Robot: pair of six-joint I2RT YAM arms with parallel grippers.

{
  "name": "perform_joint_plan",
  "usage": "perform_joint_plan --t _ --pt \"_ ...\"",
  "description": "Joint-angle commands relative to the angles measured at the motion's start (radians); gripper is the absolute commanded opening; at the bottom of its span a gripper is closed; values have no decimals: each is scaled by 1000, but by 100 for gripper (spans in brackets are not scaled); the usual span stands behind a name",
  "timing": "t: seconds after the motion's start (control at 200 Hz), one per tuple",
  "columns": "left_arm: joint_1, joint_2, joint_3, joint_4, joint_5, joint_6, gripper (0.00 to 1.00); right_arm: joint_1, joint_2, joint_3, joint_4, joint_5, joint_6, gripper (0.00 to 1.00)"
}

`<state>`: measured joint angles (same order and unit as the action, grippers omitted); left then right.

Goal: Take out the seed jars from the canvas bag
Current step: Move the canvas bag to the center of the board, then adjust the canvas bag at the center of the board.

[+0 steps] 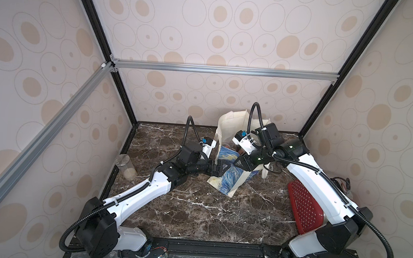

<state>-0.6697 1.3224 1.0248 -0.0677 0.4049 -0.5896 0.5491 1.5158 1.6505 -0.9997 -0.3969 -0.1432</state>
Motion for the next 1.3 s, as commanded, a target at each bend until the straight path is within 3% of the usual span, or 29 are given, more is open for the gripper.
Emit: perform_joint_plan --t 0.0,0.16,0.34,0.605,0.725,0.9,1.015,1.086,1.291 --pt "-5 -2 54 -2 3 -28 98 73 50 55 -32 -182 -37 37" --pt "39 36 179 -156 -74 -2 98 171 126 111 31 -244 -3 43" --pt "103 24 258 -264 -136 20 98 192 137 116 88 -319 26 55" --pt "156 -33 287 -258 -111 7 98 171 -44 14 61 -25 -17 68" --pt "153 1 289 -194 -61 -52 98 100 -122 -38 84 32 12 74" --pt "134 49 327 -195 -88 -71 98 15 -135 -71 32 -34 12 73" --pt "131 77 335 -218 -119 -92 96 22 -101 -73 30 -208 13 64" --pt "129 88 333 -236 -184 -152 91 55 -65 -57 49 -253 24 61" --pt "126 141 381 -324 -306 -203 90 216 74 41 91 -308 23 60"
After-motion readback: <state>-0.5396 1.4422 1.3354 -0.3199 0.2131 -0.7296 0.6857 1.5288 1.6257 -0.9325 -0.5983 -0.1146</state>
